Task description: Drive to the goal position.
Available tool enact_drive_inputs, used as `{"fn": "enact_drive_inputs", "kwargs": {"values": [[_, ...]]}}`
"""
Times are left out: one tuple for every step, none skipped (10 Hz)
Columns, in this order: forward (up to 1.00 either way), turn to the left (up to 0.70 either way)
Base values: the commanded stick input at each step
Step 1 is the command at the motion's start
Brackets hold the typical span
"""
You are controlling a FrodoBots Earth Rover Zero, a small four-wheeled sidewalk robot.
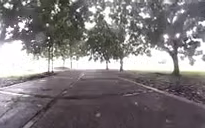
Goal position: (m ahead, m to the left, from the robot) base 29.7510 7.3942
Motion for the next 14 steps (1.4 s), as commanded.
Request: {"fn": "enact_drive_inputs", "kwargs": {"values": [[0.70, 0.00], [0.70, 0.00], [0.70, 0.00], [0.70, 0.00], [0.70, 0.00], [0.70, 0.00], [0.70, 0.00], [0.70, 0.00], [0.70, 0.00], [0.70, 0.00], [0.70, 0.00], [0.70, 0.00], [0.70, 0.00], [0.70, 0.00]]}}
